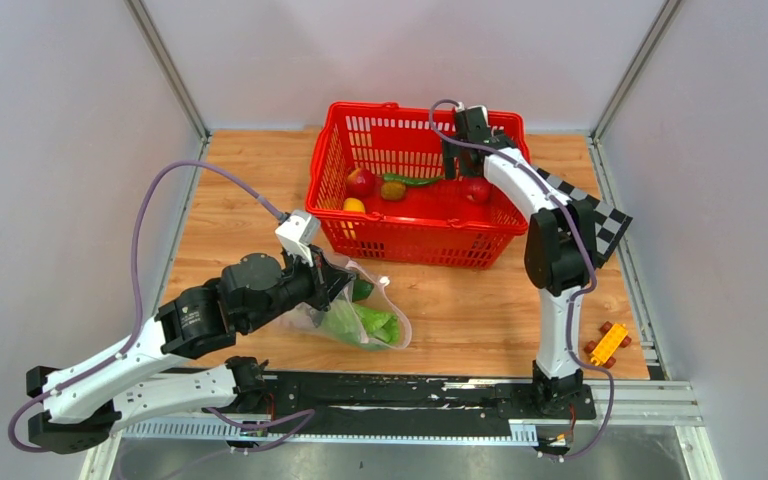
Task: Place the food in the zip-top bag and seal the zipper
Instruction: Pick up the fake fruit from the bin.
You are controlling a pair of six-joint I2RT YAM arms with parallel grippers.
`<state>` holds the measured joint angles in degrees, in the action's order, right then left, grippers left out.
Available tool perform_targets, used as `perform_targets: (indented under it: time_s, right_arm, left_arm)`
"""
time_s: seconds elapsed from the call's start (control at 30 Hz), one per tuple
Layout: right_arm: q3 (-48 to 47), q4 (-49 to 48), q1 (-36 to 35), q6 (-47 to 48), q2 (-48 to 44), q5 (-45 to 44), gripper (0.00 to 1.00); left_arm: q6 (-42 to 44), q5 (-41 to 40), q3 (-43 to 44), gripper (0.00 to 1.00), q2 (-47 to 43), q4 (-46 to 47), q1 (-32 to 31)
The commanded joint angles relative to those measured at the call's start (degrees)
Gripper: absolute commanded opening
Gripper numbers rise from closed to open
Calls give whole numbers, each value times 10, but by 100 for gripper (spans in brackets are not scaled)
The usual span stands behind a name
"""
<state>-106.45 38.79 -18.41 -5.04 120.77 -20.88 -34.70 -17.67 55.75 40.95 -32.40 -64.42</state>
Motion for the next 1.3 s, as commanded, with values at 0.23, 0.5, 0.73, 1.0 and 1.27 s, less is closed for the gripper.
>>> perform_targets:
  time_s: [0.23,0.5,0.73,1.0,1.27]
  right_arm:
    - [-8,-55,14,-13,62,-18,97]
    - [11,-68,13,2,88,-45,93]
    - [15,-91,12,5,71,-22,94]
    - [38,-171,13,27,60,-5,98]
    - [80,-248,13,41,47,17,98]
  left_arm:
    - [-8,-11,2,2,-7,17,0]
    - [-6,-8,0,2,-1,19,0]
    - [-7,-11,-2,2,-4,21,0]
    - [-6,-11,-1,2,-2,24,0]
    - [-7,-13,-2,2,-2,20,0]
